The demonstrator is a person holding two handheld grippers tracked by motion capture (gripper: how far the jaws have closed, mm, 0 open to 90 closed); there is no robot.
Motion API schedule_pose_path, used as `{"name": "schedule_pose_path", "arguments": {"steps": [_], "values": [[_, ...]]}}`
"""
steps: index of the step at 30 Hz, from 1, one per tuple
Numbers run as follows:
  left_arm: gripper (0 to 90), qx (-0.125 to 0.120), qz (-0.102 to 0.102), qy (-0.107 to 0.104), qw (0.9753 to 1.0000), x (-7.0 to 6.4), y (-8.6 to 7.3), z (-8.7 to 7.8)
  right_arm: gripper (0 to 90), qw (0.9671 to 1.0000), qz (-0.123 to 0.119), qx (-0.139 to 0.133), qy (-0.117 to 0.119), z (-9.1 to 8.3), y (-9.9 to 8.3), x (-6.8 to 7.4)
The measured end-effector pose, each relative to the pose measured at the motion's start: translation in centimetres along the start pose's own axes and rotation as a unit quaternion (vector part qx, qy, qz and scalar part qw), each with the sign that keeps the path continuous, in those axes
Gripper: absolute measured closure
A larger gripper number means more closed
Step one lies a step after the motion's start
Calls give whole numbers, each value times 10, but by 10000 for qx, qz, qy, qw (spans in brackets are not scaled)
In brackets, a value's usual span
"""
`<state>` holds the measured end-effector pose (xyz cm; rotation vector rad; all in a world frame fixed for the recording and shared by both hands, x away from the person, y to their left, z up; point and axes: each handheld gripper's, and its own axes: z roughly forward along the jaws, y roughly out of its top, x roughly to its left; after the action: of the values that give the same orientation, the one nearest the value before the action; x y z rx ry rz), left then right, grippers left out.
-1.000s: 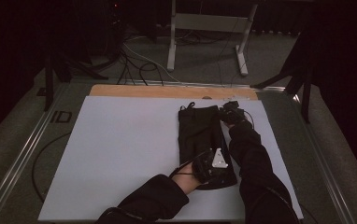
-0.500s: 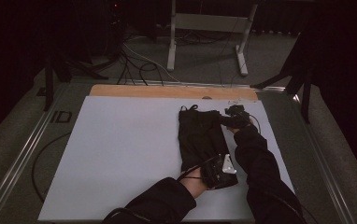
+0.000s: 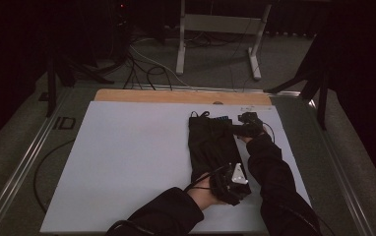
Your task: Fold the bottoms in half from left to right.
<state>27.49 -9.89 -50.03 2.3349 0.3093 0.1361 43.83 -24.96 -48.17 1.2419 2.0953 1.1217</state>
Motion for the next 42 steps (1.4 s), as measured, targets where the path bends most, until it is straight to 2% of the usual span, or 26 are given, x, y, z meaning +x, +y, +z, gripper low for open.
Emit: {"name": "schedule_pose_path", "arguments": {"steps": [1, 2, 3, 5, 7, 9, 12, 15, 19, 28, 31, 38, 42], "values": [[388, -39, -99, 74, 9999, 4, -1, -6, 252, 10000, -16, -10, 21, 0, 0, 0], [336, -48, -118, 90, 9999, 5, -2, -9, 165, 9997, -35, -26, 223, -1, -1, 2], [310, -78, -154, 98, 9998, 7, -2, -12, 140, 9996, -88, -16, 258, -1, -1, 2], [263, -155, -208, 33, 9997, 10, -3, -19, 133, 9994, -76, -61, 333, -2, -1, 3], [153, -188, -260, -27, 9995, 13, -5, -24, 132, 9994, -87, -61, 333, -3, 0, 4], [138, -255, -395, -28, 9989, 16, -6, -29, 128, 9992, -111, -70, 369, -4, 0, 5], [82, -253, -445, 16, 9987, 20, -8, -34, 120, 9992, -134, -96, 367, -5, 0, 6], [33, -286, -623, 99, 9976, 29, -15, -43, 116, 9992, -146, -149, 351, -7, -2, 6], [16, -281, -743, 165, 9967, 37, -22, -51, 116, 9992, -193, -119, 342, -8, -4, 7], [13, -254, -836, 408, 9953, 54, -32, -67, 117, 9987, -327, -144, 356, -15, -9, 10], [13, -240, -860, 481, 9948, 60, -35, -72, 117, 9988, -273, -152, 370, -16, -11, 11], [13, -265, -1049, 610, 9923, 74, -45, -78, 118, 9989, -237, -155, 371, -17, -17, 9], [13, -263, -1139, 694, 9907, 81, -51, -81, 104, 9989, -305, -242, 265, -19, -19, 4]]}}
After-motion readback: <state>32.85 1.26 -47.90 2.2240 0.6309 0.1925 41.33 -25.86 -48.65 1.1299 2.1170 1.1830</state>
